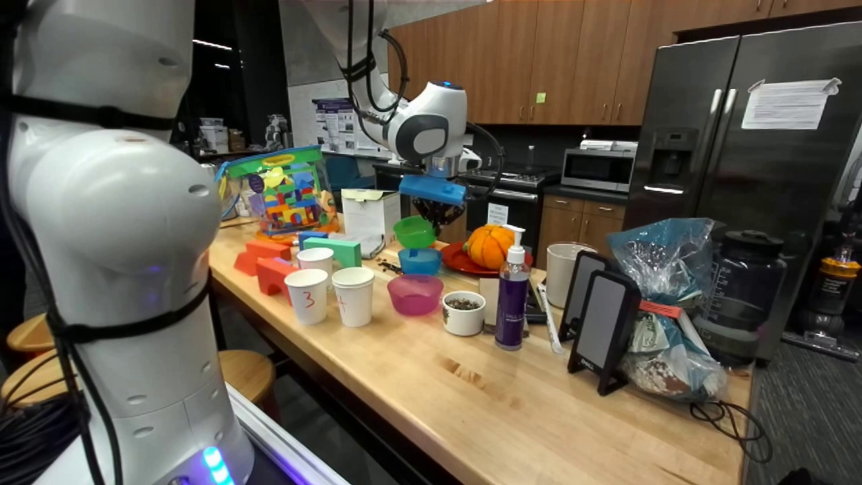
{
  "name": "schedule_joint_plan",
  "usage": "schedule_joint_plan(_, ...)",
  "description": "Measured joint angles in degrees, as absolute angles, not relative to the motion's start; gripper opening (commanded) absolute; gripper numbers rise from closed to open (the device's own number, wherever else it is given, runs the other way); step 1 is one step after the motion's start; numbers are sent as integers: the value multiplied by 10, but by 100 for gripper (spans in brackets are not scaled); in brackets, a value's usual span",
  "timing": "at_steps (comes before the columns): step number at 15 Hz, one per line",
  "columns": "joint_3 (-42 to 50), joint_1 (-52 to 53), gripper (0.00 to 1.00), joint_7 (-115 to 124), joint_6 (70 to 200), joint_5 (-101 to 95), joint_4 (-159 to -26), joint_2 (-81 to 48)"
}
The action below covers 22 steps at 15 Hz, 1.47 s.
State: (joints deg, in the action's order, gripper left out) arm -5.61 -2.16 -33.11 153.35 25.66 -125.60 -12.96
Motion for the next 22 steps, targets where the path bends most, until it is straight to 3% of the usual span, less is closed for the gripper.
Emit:
schedule_joint_plan(18, -71, -42, 1, -309, 1564, 244, -1242, -188)
schedule_joint_plan(19, -73, -44, 29, -309, 1565, 243, -1242, -190)
schedule_joint_plan(20, -74, -46, 29, -309, 1566, 240, -1242, -192)
schedule_joint_plan(22, -76, -48, 40, -308, 1567, 234, -1242, -192)
